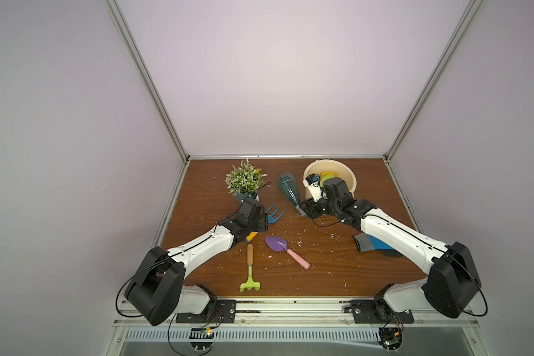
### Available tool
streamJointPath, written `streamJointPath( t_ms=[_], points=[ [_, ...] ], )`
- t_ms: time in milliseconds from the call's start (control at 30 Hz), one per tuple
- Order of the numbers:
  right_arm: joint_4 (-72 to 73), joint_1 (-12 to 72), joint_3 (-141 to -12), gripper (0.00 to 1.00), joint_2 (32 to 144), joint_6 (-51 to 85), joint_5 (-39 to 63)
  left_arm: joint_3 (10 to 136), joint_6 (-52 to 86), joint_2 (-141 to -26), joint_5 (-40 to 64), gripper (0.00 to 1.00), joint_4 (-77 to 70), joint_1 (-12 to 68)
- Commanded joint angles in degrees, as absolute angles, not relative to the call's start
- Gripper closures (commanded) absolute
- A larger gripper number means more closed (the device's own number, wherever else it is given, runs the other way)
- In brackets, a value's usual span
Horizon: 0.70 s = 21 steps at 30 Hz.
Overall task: Organize the gardening tools
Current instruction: Pick up the gardening tool from the center of the board.
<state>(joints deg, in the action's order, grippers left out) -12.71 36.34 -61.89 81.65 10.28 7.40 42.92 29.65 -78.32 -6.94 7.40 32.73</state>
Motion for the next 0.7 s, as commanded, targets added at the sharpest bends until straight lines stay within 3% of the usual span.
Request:
streamJointPath(
  t_ms=[0, 667],
  points=[
    [-14.68, 38.79, -60.35, 0.54, 81.80, 10.90, 11.04, 43.22, 29.44, -79.45, -8.09, 0.30, 9.38, 33.31],
    [-15.92, 51.10, -55.51, 0.55, 90.44, 9.75, 11.59, 37.24, 29.30, -77.06, -5.67, 0.28, 8.33, 31.05]
  ],
)
